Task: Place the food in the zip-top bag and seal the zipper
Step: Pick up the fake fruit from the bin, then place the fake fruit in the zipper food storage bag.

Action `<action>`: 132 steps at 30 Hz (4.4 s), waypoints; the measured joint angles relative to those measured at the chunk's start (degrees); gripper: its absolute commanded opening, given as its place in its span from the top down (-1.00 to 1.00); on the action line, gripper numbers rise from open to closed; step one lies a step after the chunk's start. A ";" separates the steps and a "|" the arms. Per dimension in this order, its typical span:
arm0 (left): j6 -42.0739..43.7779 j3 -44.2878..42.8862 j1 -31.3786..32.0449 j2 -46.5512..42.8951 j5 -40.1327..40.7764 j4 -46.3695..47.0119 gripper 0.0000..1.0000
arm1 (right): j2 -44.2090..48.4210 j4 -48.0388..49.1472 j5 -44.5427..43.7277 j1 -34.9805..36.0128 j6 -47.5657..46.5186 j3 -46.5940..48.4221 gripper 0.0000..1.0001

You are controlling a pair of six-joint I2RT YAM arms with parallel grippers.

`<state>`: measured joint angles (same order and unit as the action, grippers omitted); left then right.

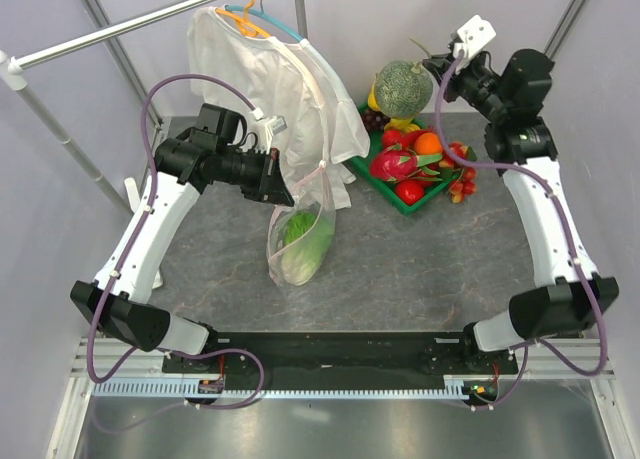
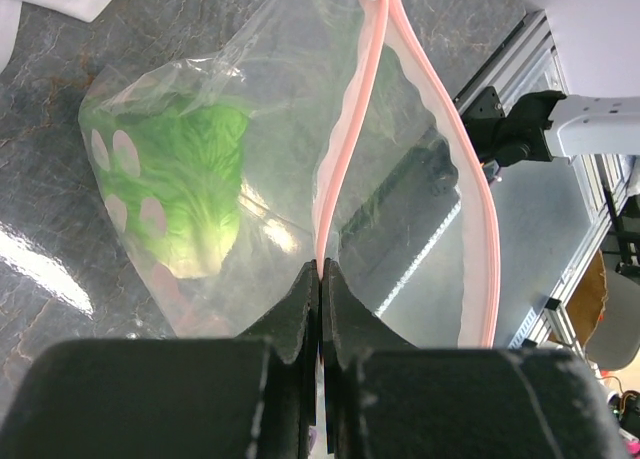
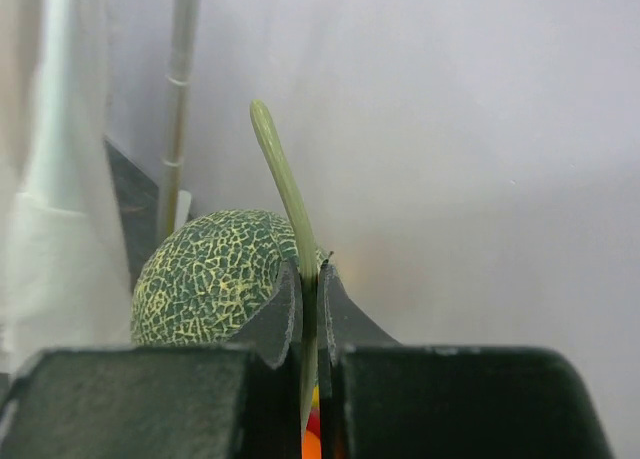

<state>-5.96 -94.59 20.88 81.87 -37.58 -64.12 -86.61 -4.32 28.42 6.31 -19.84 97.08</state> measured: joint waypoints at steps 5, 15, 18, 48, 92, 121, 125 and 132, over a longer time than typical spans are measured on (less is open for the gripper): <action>-0.02 1.29 -0.26 -0.57 0.20 0.02 0.96 | 8.52 -6.12 4.81 -0.07 2.43 -1.11 1.00; -0.28 3.50 -0.55 -2.56 -0.04 0.00 0.96 | 13.51 -7.28 19.15 5.81 21.86 1.88 1.00; -0.46 3.58 -0.57 -2.73 -0.28 0.00 0.96 | 13.77 -4.24 20.00 10.29 27.06 -0.35 1.00; -9.94 13.55 -8.31 -0.90 -20.63 4.74 0.96 | 15.89 16.13 -1.53 33.11 40.17 -19.47 1.00; -13.42 11.06 -12.90 0.90 -26.93 5.84 0.96 | 7.19 -28.41 7.28 45.75 -17.97 -7.10 1.00; -10.64 12.59 -10.71 0.28 -26.95 5.44 0.96 | -2.82 -48.89 -0.76 53.64 -67.14 8.50 1.00; -10.43 12.59 -10.47 0.13 -26.95 5.44 0.96 | -2.38 -48.83 1.09 52.59 -62.66 7.69 1.00; -10.40 12.59 -10.40 -0.55 -26.97 5.44 0.96 | -2.27 -48.74 2.21 50.10 -58.53 4.98 0.87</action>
<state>-16.36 -82.00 10.48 81.32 -64.55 -58.67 -88.88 -53.06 30.63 56.40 -78.37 102.06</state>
